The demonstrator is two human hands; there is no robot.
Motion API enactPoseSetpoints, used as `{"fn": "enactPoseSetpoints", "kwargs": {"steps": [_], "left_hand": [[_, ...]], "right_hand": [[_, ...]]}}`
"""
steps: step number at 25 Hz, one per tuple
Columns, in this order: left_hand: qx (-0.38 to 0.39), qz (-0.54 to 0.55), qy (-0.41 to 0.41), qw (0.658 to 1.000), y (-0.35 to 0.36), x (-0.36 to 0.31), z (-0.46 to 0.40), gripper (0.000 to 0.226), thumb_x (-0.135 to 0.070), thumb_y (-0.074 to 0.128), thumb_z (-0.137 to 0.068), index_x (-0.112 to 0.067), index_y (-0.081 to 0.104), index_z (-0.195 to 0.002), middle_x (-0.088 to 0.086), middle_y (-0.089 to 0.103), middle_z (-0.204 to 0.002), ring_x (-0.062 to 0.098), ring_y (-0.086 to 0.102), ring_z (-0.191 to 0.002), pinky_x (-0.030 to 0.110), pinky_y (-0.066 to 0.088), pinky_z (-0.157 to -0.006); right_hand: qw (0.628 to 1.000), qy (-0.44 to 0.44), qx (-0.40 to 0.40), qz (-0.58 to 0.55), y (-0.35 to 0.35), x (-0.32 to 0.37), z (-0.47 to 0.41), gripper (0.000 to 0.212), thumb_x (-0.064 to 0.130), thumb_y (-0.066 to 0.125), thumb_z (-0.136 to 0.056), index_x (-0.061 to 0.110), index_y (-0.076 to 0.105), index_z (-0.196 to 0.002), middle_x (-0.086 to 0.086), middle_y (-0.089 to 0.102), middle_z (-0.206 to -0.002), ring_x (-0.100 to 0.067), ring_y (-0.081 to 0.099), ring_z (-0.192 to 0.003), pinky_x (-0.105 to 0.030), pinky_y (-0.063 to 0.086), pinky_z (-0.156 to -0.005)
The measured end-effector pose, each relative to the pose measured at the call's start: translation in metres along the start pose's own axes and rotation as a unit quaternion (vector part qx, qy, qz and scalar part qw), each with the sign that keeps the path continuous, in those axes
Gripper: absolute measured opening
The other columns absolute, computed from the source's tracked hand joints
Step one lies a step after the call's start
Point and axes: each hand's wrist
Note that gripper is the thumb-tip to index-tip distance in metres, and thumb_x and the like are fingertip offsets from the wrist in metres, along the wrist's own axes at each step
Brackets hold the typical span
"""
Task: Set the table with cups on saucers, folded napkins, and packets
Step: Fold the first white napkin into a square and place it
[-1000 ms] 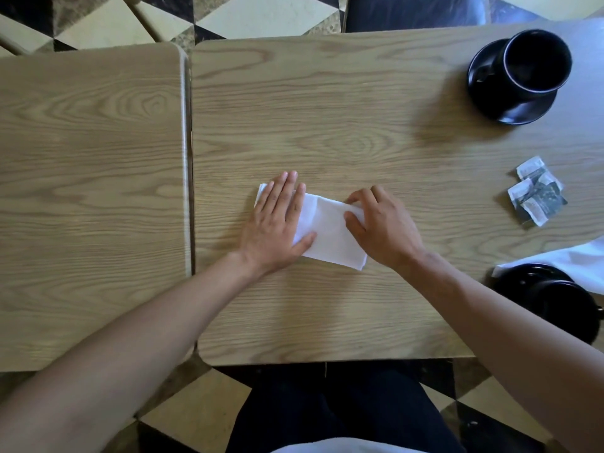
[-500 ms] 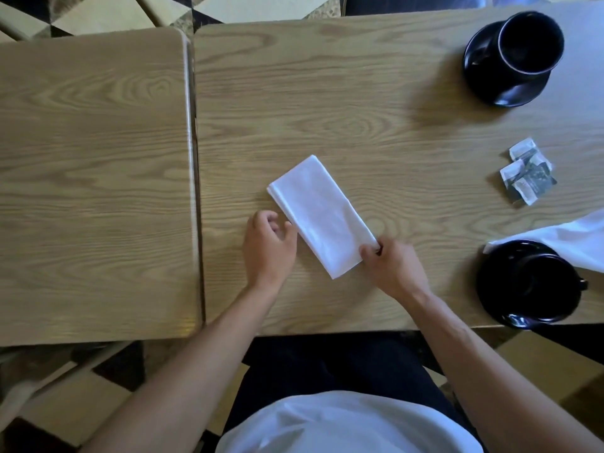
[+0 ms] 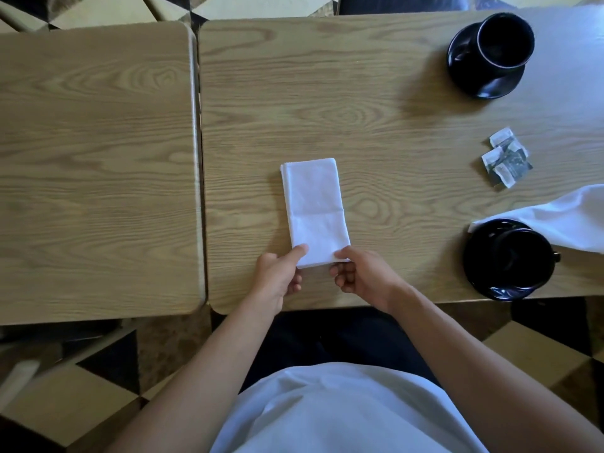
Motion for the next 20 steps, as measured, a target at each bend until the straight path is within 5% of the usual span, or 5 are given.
{"fn": "enactPoseSetpoints", "kwargs": {"steps": [6,9,11,16,20], "left_hand": [[0.022,-0.011,0.02,0.999,-0.019,0.019,0.003,0.018,-0.017,0.074,-0.089,-0.005,0.062,-0.082,0.009,0.071,-0.074,0.018,0.068,-0.055,0.027,0.051,-0.047],[-0.056,-0.338,0.146,0.928,-0.03,0.028,0.001,0.028,-0.04,0.07,-0.087,-0.017,0.063,-0.074,-0.006,0.068,-0.063,0.008,0.061,-0.052,0.023,0.041,-0.046],[-0.092,-0.389,0.207,0.893,-0.035,0.019,0.001,0.026,-0.049,0.066,-0.087,-0.027,0.063,-0.075,-0.012,0.065,-0.065,0.002,0.06,-0.06,0.021,0.036,-0.049],[-0.111,-0.295,0.302,0.9,-0.018,-0.047,-0.021,0.03,-0.033,0.067,-0.09,-0.016,0.069,-0.114,-0.014,0.066,-0.083,0.011,0.066,-0.081,0.022,0.043,-0.07],[-0.101,-0.257,0.25,0.928,0.005,-0.104,-0.038,0.039,-0.027,0.072,-0.078,-0.019,0.064,-0.115,-0.012,0.068,-0.088,0.011,0.066,-0.079,0.024,0.05,-0.069]], "right_hand": [[0.989,-0.005,-0.061,0.134,0.008,-0.022,0.003,0.021,0.029,0.06,-0.092,0.01,0.067,-0.087,-0.002,0.07,-0.064,-0.015,0.055,-0.046,-0.025,0.038,-0.044],[0.87,-0.056,-0.161,0.463,-0.002,-0.017,0.008,0.052,0.055,0.049,-0.092,0.014,0.063,-0.063,0.002,0.067,-0.054,-0.015,0.058,-0.046,-0.026,0.039,-0.045],[0.797,-0.11,-0.259,0.534,-0.008,-0.003,0.009,0.053,0.055,0.045,-0.087,0.011,0.054,-0.059,0.003,0.057,-0.05,-0.021,0.056,-0.051,-0.028,0.035,-0.045],[0.82,-0.222,-0.303,0.432,0.011,0.062,-0.014,0.024,0.027,0.054,-0.081,0.009,0.057,-0.065,-0.001,0.055,-0.054,-0.026,0.048,-0.054,-0.032,0.035,-0.049],[0.863,-0.186,-0.276,0.381,0.026,0.099,-0.034,0.021,0.027,0.058,-0.074,0.01,0.063,-0.063,-0.006,0.07,-0.06,-0.022,0.058,-0.049,-0.03,0.043,-0.049]]}}
Point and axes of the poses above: each hand's wrist, its own z-axis away from the middle knuckle, its own y-axis out of the palm, x = y × z
